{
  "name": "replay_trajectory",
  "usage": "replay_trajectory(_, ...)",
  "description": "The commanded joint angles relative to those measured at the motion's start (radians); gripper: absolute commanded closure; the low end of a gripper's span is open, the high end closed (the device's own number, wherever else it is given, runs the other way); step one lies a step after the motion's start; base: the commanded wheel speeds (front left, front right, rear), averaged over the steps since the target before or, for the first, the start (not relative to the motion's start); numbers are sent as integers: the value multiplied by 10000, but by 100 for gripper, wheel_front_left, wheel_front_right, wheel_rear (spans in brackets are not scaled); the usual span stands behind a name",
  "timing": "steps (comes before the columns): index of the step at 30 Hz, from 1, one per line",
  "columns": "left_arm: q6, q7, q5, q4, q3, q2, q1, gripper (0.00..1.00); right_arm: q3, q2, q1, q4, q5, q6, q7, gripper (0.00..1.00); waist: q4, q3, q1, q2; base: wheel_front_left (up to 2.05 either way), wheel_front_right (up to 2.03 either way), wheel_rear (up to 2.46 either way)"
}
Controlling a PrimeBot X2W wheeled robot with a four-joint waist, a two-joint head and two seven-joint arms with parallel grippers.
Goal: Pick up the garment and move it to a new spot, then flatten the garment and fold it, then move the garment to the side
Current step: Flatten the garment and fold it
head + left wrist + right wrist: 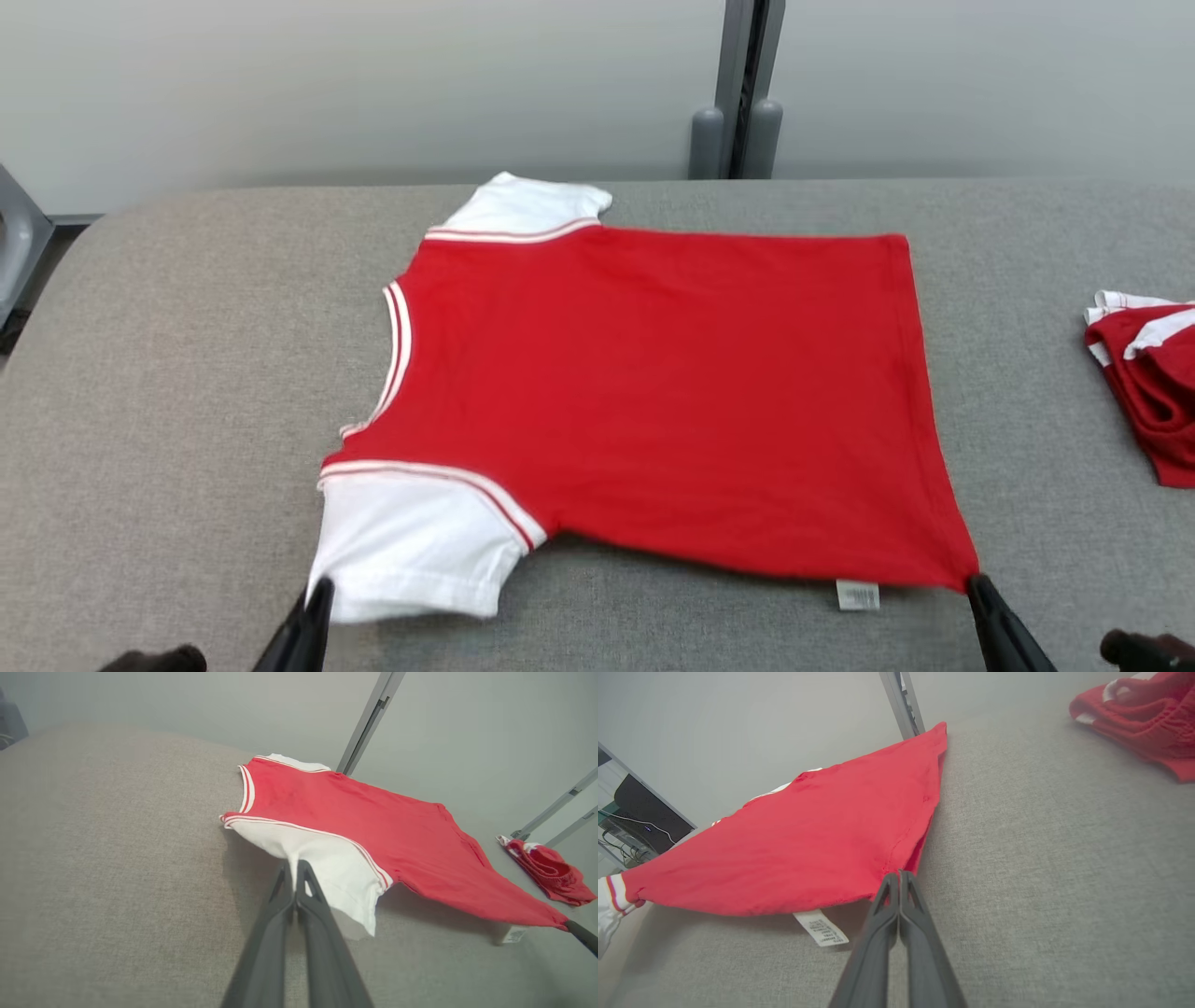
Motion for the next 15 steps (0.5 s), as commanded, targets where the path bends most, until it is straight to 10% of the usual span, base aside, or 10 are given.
replay_trajectory(1,114,133,-48,-180,50,99,272,100,-144,-29,230,-121,-98,-3,107,100,46,-185,0,0,0,0,0)
replay_trajectory(15,696,504,-325,-1145,156,-56,979,100,-1293,600,1371,-1503,-812,-3,1363,100,127,-30,0,0,0,0,0)
